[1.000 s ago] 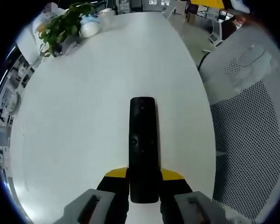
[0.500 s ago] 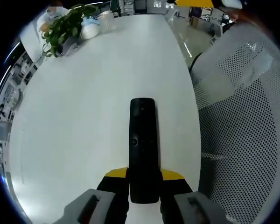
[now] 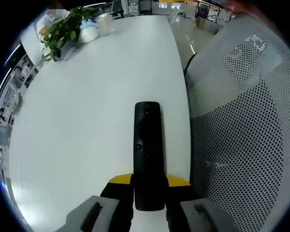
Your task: Press the specified remote control buttons in sequence, fully releasing each button before pressing the next.
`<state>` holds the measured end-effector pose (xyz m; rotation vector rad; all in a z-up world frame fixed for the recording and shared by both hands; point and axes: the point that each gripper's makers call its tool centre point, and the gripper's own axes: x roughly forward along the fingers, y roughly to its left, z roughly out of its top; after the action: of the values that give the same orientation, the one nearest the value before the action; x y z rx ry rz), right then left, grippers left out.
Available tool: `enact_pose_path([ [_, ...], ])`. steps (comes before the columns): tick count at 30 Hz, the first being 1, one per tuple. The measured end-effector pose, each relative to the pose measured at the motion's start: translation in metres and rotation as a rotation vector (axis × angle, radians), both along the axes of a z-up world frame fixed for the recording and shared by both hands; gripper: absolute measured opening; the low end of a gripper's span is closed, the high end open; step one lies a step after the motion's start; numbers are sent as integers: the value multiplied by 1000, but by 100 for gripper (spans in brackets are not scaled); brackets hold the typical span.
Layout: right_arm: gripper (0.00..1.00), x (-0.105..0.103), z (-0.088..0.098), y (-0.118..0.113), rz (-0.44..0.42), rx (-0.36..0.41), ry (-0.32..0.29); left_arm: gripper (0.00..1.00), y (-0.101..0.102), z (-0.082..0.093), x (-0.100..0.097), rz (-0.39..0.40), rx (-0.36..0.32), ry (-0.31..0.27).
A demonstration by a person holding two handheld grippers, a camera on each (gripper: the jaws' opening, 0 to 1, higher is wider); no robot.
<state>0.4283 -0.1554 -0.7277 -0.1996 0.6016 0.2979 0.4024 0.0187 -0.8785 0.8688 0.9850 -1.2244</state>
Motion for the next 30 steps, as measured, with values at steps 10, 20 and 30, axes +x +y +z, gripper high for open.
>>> enact_pose_path([
  [10,12,-1,0,6,22,20,12,23,-1,0,-7,-17,-1,-3],
  [20,7,4,-3,39,159,70,101,24,-1,1,-8,8,-75,-5],
  [30,9,37,-15,80,245,99,164,24,-1,2,-7,27,-170,-3],
])
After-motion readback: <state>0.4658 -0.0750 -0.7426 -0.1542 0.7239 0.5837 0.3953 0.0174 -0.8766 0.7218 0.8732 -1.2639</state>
